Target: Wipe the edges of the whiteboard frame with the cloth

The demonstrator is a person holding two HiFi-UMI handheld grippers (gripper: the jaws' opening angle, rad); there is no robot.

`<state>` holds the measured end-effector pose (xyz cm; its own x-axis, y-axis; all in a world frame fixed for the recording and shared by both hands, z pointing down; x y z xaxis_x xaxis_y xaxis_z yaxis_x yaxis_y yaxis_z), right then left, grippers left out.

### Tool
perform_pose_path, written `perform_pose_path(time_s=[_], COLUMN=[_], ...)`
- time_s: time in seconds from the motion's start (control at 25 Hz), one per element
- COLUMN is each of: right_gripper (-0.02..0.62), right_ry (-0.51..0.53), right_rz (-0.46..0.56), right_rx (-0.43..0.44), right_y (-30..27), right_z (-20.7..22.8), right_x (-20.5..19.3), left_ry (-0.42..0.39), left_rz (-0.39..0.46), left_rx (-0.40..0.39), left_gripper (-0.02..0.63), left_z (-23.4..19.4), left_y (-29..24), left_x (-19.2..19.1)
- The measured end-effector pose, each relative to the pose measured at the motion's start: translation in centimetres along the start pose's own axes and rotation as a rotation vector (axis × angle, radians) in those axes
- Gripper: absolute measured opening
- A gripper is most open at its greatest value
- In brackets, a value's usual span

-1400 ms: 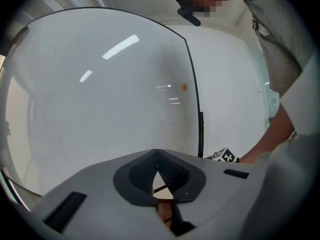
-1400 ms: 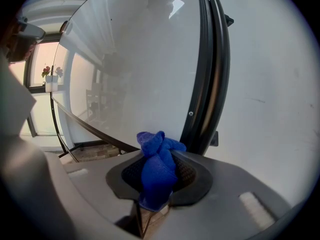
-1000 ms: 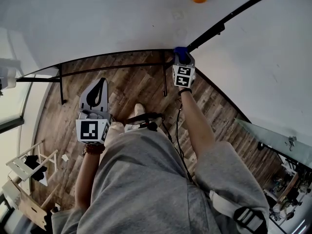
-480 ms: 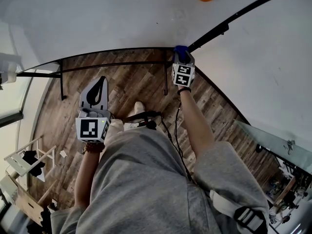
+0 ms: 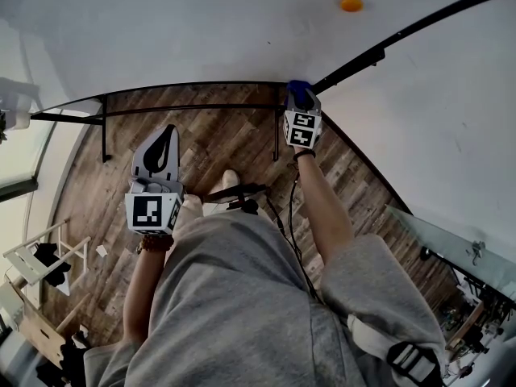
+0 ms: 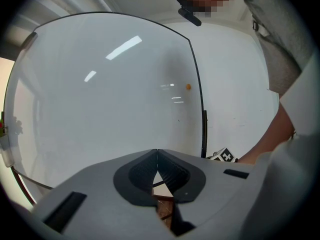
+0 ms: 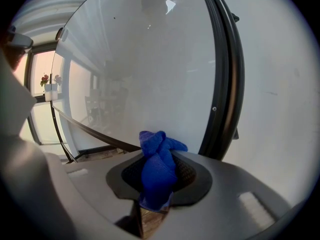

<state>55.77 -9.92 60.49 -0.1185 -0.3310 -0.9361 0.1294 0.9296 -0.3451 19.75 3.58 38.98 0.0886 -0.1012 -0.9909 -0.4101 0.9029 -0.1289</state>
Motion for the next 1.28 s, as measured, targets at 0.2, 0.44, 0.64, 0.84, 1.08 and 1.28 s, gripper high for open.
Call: perform_pose_path(time_s=[0.2, 0.44, 0.64, 0.84, 1.08, 1.28], right_gripper=[0.103, 0.103, 0.103, 0.103, 0.103, 0.103], right_ry=[-0.013, -0.024, -0.042, -0.043, -0.055, -0.060], right_rz=[-0.006, -0.010, -0.012, -0.017, -0.013, -0.013], right_rx=[0.043, 0.053, 0.062, 0.078, 0.072, 0.078], right_y=[-0.1, -0.5, -0.5, -0.7, -0.7, -0.9], right_z=[-0.9, -1.8, -2.2, -2.6, -3.4, -4.2], right_x=[-0.1, 0.4, 0.3, 0.6, 0.7, 0.7], left_ry=[-0.006, -0.016, -0.019, -0.017, -0.005, 0.004], left_rz=[-0.004, -0.005, -0.009, -0.011, -0.007, 0.005], left_rx=[-0.007, -0.002, -0.004, -0.006, -0.004, -0.002], left_gripper=[0.009, 0.009, 0.009, 0.009, 0.009, 0.009], left_z=[-0.1, -1.0, -1.4, -1.6, -2.3, -2.8], left_y=[-0.2, -0.4, -0.4, -0.6, -0.8, -1.3], left_x=[0.3, 0.8, 0.7, 0.7, 0.8, 0.9])
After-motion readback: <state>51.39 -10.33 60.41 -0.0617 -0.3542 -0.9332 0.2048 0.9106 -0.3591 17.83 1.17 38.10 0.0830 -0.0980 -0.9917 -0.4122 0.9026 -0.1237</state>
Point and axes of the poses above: the fingertips, and each gripper's own axes: y backward along the fingers, z to its right, x out of its top, the point moved 10 cm from there along y, backward along the fingers, and after that the axes turned 6 degrees about z, right-handed, at the moved point
